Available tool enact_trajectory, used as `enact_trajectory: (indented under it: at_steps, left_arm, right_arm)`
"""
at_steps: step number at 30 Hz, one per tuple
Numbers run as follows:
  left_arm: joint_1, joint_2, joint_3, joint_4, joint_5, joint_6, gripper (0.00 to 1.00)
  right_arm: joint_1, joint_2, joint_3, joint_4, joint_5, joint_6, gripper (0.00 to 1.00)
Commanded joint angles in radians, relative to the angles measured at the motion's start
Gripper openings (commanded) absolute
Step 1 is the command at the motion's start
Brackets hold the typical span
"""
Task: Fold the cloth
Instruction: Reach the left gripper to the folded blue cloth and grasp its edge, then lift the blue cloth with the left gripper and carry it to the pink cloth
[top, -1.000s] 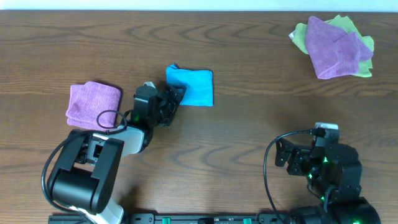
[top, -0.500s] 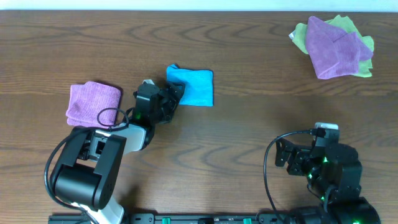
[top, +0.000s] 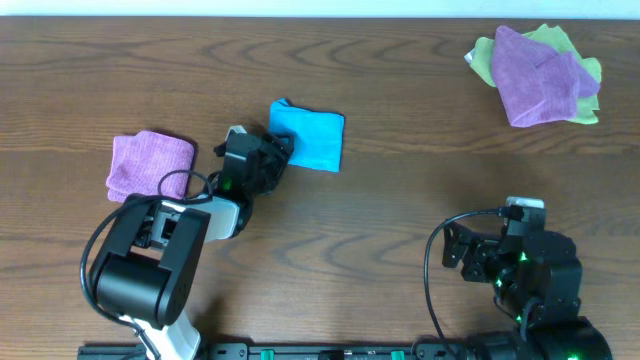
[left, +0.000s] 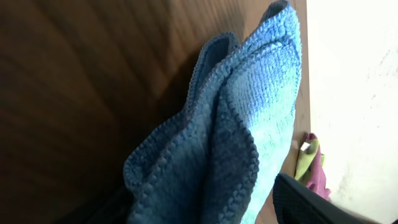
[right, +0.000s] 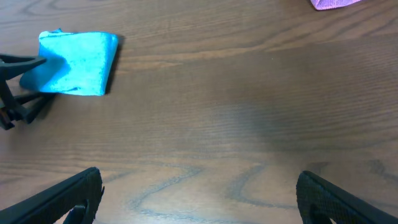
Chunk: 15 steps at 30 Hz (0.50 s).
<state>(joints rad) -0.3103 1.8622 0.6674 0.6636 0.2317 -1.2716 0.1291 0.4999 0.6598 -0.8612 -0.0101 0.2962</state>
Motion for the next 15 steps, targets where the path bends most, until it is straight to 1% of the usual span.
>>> enact_trajectory:
  at_steps: [1, 4, 8, 9, 10, 12, 14, 15]
  left_arm:
    - [-0.005, 0.106, -0.018, -0.052, -0.044, 0.008, 0.70]
    - [-0.005, 0.149, 0.005, -0.048, -0.028, 0.010, 0.64]
    - [-0.005, 0.200, 0.030, -0.021, -0.004, 0.019, 0.53]
    - [-0.005, 0.208, 0.036, -0.020, -0.003, 0.031, 0.49]
    - [-0.005, 0.214, 0.041, -0.017, 0.003, 0.054, 0.39]
    - [-0.004, 0.214, 0.042, -0.015, 0.012, 0.080, 0.27]
    - [0.001, 0.214, 0.042, -0.006, 0.036, 0.103, 0.09]
    - [0.005, 0.214, 0.042, 0.002, 0.055, 0.120, 0.06]
  right_arm:
    - [-0.006, -0.003, -0.004, 0.000, 0.007, 0.010, 0.99]
    - [-0.006, -0.003, -0.004, 0.000, 0.006, 0.010, 0.99]
    - [-0.006, -0.003, -0.004, 0.000, 0.007, 0.010, 0.99]
    - [-0.006, -0.003, -0.004, 0.000, 0.006, 0.010, 0.99]
    - [-0.006, -0.003, -0.004, 0.000, 0.006, 0.010, 0.99]
    - [-0.006, -0.003, -0.004, 0.000, 0.006, 0.010, 0.99]
    - [-0.006, -0.003, -0.004, 0.000, 0.006, 0.010, 0.99]
    - [-0.006, -0.003, -0.004, 0.000, 0.006, 0.010, 0.99]
